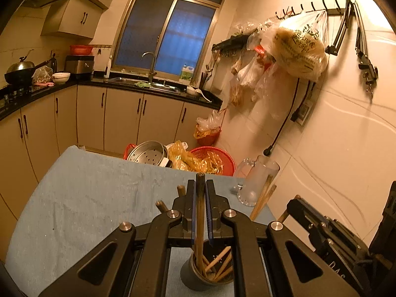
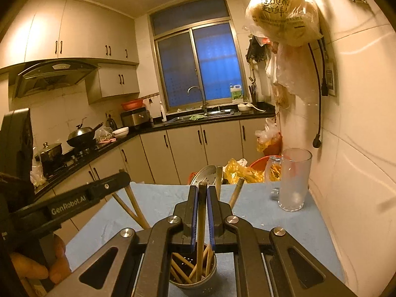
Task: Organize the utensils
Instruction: 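Open both tools to release the chopsticks into the holder, then grasp a chopstick from the row with the left tool while the right tool grasps another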
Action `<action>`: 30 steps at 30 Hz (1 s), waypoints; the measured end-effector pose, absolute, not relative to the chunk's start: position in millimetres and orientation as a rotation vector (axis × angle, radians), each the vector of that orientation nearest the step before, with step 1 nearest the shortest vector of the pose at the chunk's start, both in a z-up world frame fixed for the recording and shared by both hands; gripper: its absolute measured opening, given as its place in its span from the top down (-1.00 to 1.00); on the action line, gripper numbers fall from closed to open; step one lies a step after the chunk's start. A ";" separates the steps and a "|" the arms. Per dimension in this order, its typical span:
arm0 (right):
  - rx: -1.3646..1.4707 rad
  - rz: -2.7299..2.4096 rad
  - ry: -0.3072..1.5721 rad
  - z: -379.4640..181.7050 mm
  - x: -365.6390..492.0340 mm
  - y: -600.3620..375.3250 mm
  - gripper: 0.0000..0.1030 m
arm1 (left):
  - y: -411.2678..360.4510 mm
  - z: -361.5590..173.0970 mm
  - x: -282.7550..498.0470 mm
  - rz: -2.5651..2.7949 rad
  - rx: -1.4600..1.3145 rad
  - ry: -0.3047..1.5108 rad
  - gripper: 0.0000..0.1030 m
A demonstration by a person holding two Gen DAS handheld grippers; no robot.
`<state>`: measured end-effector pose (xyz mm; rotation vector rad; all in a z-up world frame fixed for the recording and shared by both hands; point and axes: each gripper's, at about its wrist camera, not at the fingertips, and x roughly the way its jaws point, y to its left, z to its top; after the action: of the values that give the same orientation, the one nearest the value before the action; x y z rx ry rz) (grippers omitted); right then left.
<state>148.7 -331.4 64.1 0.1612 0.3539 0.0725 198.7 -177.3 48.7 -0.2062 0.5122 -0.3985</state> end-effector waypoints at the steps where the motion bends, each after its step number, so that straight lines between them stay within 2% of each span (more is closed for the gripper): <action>1: 0.164 0.070 0.357 64.6 148.0 -332.4 0.77 | -177.4 47.8 197.7 -0.396 -0.204 0.515 0.85; 5: 0.168 0.059 0.352 69.0 142.5 -334.0 0.77 | -175.2 46.6 192.6 -0.379 -0.202 0.517 0.82; 7: 0.173 0.054 0.344 73.3 136.6 -335.3 0.70 | -171.9 46.5 189.2 -0.377 -0.209 0.527 0.61; 8: 0.175 0.053 0.341 75.3 134.7 -335.4 0.64 | -169.6 47.0 186.7 -0.377 -0.215 0.528 0.22; 9: 0.178 0.051 0.334 78.0 130.8 -335.8 0.60 | -168.7 48.5 185.2 -0.373 -0.219 0.525 -0.07; 10: 0.181 0.049 0.328 80.4 126.5 -335.9 0.44 | -164.3 50.2 179.2 -0.358 -0.228 0.506 -0.43; 12: 0.189 0.050 0.312 84.5 115.9 -336.5 0.08 | -155.2 54.3 164.9 -0.333 -0.234 0.456 -0.53; 13: 0.196 0.051 0.304 86.4 109.5 -336.7 -0.27 | -151.8 55.0 160.5 -0.326 -0.228 0.448 -0.56; 14: 0.204 0.054 0.294 88.1 103.8 -336.2 -0.42 | -147.9 56.0 155.2 -0.320 -0.216 0.447 -0.68; 15: 0.214 0.061 0.283 88.8 96.2 -336.6 -0.43 | -142.7 55.7 148.6 -0.322 -0.201 0.456 -0.77; 22: 0.258 0.091 0.425 61.4 68.5 -324.5 -0.60 | -95.4 22.8 116.4 -0.246 -0.191 0.580 -0.81; 26: 0.288 0.110 0.545 27.0 61.0 -319.2 -0.61 | -64.8 -17.3 111.3 -0.208 -0.258 0.744 -0.80; 30: 0.297 0.121 0.624 -1.2 57.7 -314.2 -0.61 | -53.8 -54.5 107.5 -0.156 -0.210 0.858 -0.80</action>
<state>57.7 -314.2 -1.2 0.2968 0.6245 0.1212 107.5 -53.8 -54.5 -0.2103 0.8584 -0.1556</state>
